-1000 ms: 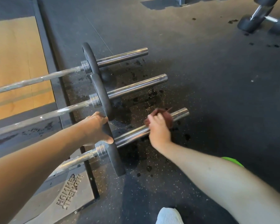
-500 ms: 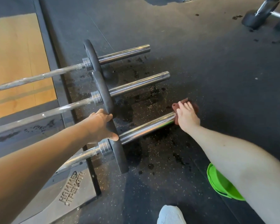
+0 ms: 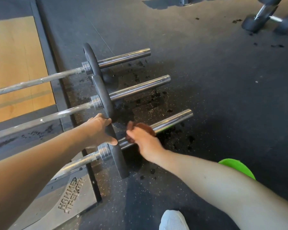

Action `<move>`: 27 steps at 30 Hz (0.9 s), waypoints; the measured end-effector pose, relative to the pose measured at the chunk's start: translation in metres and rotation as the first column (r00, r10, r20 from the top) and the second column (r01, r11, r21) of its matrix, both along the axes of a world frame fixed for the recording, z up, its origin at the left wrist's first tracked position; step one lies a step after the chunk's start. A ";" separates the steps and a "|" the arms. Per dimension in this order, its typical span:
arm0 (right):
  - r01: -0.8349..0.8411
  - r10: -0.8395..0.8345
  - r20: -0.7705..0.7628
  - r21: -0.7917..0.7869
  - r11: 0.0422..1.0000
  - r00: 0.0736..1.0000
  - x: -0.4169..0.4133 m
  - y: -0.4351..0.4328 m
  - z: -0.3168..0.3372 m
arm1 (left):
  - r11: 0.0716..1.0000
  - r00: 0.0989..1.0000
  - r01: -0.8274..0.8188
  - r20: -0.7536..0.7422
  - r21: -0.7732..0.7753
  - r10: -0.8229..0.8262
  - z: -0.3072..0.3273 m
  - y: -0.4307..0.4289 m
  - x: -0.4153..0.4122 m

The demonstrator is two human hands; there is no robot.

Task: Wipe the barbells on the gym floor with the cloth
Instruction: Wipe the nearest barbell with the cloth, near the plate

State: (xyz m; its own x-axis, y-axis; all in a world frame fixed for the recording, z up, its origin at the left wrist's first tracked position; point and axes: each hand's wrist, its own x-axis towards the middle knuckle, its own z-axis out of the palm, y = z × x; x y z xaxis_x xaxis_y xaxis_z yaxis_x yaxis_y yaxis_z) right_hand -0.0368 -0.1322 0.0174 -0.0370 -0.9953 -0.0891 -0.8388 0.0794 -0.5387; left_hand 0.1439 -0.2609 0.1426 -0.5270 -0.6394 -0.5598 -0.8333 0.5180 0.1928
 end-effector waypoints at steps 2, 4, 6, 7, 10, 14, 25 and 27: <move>0.181 -0.183 -0.040 -0.056 0.982 0.982 -0.053 0.009 0.005 | 1.000 1.000 0.014 -0.010 0.007 -0.014 -0.001 0.000 -0.001; 0.353 -0.357 -0.093 -0.055 0.934 0.929 -0.109 0.017 0.010 | 1.000 0.999 0.025 -0.020 -0.001 -0.025 -0.001 0.000 -0.002; 0.519 -0.514 -0.175 -0.020 0.855 0.840 -0.153 0.018 0.009 | 0.999 0.999 0.047 -0.009 -0.018 -0.047 0.000 0.001 -0.003; 0.587 -0.576 -0.191 0.000 0.810 0.795 -0.162 0.014 0.007 | 0.998 0.999 0.054 -0.005 -0.025 -0.054 0.001 0.002 -0.004; 0.663 -0.654 -0.146 0.011 0.749 0.742 -0.131 0.006 0.006 | 0.999 0.999 0.048 -0.013 -0.021 -0.049 0.001 0.002 -0.003; 0.459 -0.464 -0.031 -0.104 0.883 0.885 -0.037 0.009 0.007 | 0.999 0.999 0.035 -0.010 -0.013 -0.035 0.000 -0.002 0.003; 0.330 -0.328 0.520 0.093 0.940 0.789 0.028 0.008 0.045 | 0.979 0.909 -0.163 -0.367 0.126 0.198 -0.010 0.009 0.033; 0.441 -0.395 0.615 0.085 0.893 0.682 0.014 0.016 0.049 | 0.915 0.713 -0.357 -0.577 0.191 0.398 -0.025 0.016 0.046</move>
State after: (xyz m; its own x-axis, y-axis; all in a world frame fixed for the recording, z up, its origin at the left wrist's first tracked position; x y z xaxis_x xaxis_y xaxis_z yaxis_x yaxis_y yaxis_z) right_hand -0.0230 -0.1164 0.0666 -0.4123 -0.8936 -0.1772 -0.2229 0.2876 -0.9315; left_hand 0.1896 -0.2450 0.1180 -0.4858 -0.8338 -0.2623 -0.6624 0.1554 0.7329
